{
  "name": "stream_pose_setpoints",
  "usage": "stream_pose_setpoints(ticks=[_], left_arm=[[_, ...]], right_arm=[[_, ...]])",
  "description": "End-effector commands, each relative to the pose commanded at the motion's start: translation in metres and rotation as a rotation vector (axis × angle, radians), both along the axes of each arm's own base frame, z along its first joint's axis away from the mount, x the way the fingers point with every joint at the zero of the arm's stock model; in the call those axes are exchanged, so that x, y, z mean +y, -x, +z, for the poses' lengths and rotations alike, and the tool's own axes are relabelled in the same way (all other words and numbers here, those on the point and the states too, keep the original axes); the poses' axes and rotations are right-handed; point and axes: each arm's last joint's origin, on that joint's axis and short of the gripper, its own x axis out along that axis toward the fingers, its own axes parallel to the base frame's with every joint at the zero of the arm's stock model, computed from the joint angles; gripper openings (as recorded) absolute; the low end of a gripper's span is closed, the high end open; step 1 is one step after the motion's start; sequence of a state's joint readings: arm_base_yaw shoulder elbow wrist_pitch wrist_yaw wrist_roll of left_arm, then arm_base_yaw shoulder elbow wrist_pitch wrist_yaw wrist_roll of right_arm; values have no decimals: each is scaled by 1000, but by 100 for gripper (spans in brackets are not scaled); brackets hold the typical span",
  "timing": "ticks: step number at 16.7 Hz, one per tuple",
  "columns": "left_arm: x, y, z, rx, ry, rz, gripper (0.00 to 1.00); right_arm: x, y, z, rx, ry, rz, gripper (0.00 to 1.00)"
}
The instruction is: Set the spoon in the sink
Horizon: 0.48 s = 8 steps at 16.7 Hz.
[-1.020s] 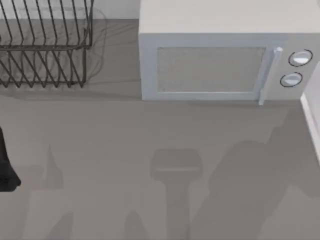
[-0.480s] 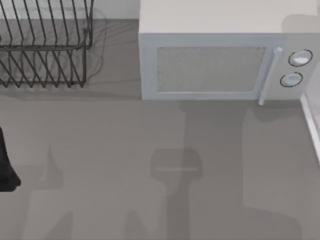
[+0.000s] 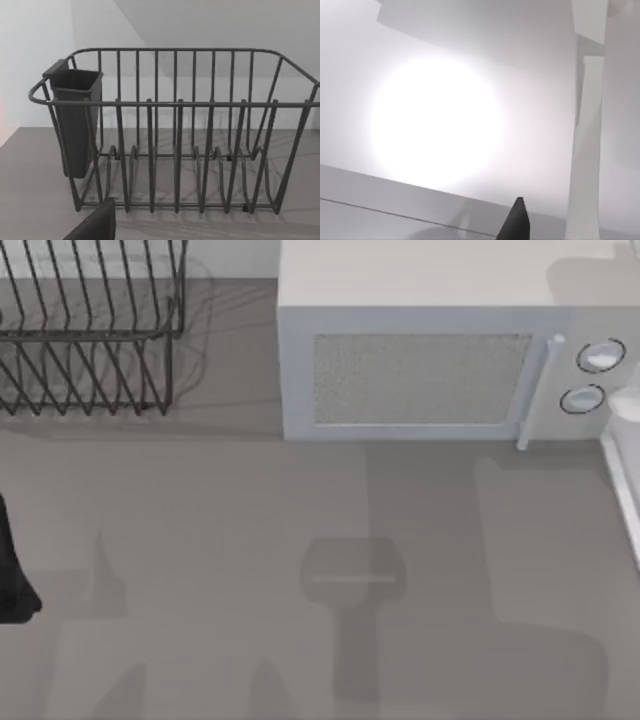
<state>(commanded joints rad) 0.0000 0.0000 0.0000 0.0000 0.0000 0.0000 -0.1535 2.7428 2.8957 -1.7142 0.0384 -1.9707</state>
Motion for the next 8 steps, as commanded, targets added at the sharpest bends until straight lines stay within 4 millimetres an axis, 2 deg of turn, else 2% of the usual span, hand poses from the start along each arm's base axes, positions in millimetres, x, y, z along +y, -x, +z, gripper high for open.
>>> stream_pose_setpoints(ticks=[6,8], left_arm=[[0,0,0,0,0,0,100],[0,0,0,0,0,0,100]], right_arm=[[-5,-2,-2,-19,8,-21,0],[-4,-3,-10,-21,8,-20,0]])
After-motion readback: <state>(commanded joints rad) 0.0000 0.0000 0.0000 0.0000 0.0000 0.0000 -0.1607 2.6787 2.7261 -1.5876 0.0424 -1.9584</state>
